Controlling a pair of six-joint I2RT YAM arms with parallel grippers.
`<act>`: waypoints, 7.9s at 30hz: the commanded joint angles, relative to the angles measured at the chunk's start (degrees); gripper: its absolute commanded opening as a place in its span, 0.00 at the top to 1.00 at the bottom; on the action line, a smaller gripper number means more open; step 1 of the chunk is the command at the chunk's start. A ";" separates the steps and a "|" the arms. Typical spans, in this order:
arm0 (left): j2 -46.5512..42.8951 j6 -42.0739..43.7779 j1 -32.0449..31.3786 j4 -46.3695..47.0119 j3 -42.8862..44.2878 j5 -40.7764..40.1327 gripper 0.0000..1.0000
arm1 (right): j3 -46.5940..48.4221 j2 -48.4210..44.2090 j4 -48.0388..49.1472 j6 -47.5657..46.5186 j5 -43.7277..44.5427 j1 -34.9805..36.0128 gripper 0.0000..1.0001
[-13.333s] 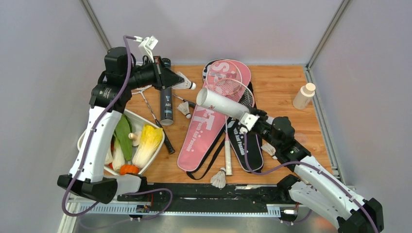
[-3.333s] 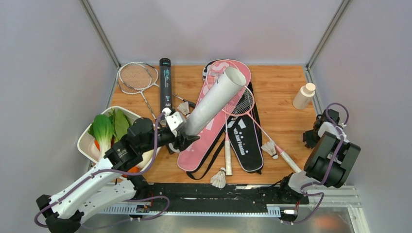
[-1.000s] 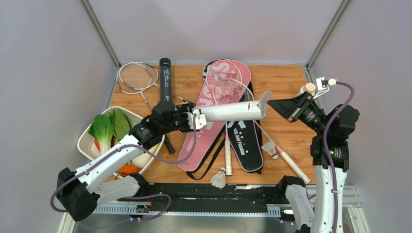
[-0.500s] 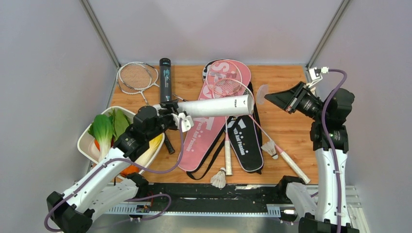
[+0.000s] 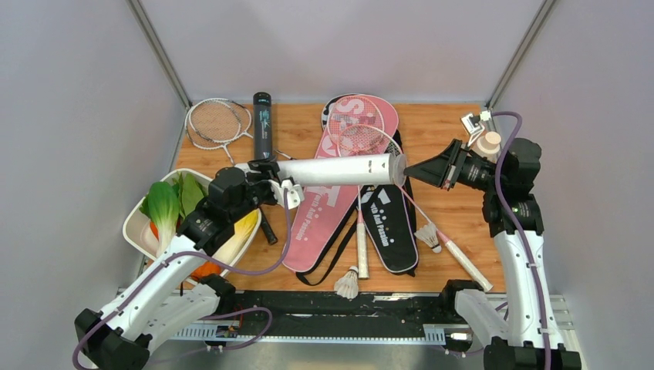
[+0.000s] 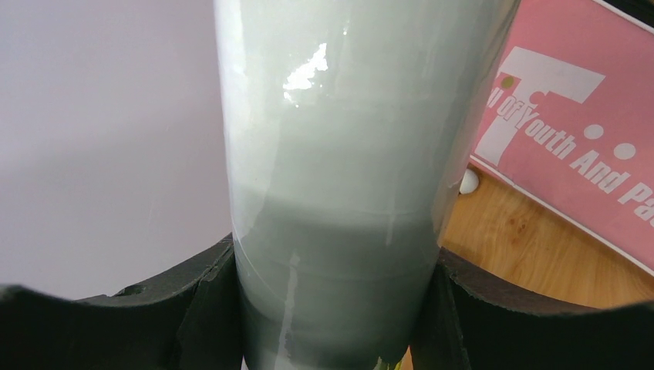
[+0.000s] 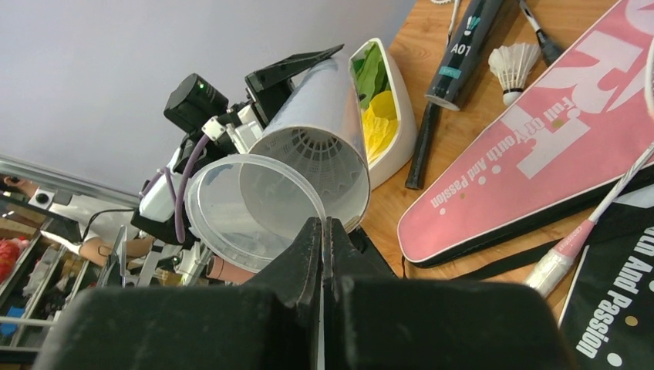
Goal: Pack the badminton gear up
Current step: Close the lid on the shuttle tube, then place the shuttle tube at the center of the board.
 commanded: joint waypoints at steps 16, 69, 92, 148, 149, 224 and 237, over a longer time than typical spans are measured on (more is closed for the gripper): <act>-3.33 3.25 0.52 -0.24 1.78 3.84 0.79 | -2.17 2.69 -4.71 -8.45 2.08 2.73 1.00; 1.86 2.44 0.52 -2.06 5.52 4.09 0.80 | 0.92 0.93 -16.28 -13.17 24.25 11.02 1.00; 1.84 6.30 0.51 -1.76 4.55 7.19 0.81 | -0.12 3.09 -17.31 -18.43 15.46 11.52 1.00; 3.19 -5.03 0.49 8.08 5.69 20.53 0.87 | -4.74 1.54 -0.27 -5.62 7.13 14.34 0.35; 3.17 -7.95 0.51 8.68 6.00 18.29 0.87 | -3.87 1.10 -0.30 -4.96 8.06 14.36 0.23; 1.35 -60.80 -7.65 -0.57 5.15 3.57 0.03 | 28.61 37.89 -9.59 -35.52 66.78 11.44 0.61; -2.84 -56.03 -7.65 0.36 1.12 -15.97 0.03 | 52.82 68.55 -29.28 -50.44 84.29 10.13 0.51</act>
